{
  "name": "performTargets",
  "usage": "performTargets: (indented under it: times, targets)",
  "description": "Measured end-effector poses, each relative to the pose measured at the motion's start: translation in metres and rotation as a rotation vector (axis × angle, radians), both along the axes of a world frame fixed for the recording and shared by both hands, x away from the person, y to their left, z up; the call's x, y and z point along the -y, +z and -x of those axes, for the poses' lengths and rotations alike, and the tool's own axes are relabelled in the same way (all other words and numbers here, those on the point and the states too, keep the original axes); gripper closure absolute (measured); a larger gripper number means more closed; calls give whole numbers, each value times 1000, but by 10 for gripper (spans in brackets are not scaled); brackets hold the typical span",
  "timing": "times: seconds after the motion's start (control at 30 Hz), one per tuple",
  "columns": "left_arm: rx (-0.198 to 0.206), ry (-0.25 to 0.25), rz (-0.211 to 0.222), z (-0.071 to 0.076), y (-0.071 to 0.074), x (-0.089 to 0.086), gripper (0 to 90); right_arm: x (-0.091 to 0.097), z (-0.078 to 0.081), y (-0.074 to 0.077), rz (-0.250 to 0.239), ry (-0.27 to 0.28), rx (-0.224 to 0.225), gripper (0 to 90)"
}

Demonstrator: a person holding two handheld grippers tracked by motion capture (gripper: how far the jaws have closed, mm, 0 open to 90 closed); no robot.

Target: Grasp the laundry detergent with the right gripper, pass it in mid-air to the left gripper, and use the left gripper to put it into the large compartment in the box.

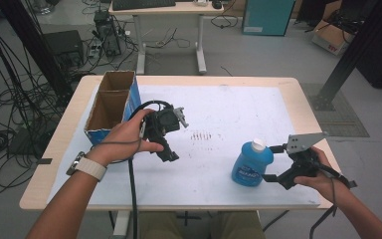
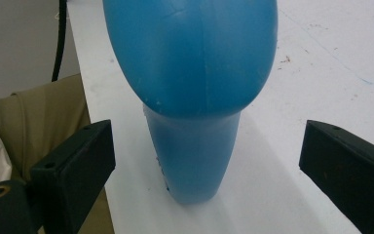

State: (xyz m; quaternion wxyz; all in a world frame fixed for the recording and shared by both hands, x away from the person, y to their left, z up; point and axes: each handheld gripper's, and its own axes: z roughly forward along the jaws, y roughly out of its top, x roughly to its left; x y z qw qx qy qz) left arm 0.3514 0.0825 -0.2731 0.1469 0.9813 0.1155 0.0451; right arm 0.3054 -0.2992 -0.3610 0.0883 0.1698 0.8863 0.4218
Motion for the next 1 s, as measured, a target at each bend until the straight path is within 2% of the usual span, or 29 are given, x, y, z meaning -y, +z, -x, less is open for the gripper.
performTargets:
  times: [0.43,0.47,0.5,1.0]
  targets:
    - [1,0,-1,0,0,0,99,0,0,-1,-2,0,3,60]
    - [0,1,-2,0,0,0,99,0,2,-1,-3,-19,-20,60]
    - [0,3,2,0,0,0,99,0,2,-1,-3,-21,-22,60]
    - [4,0,2,0,0,0,99,0,1,-1,-3,-11,-12,60]
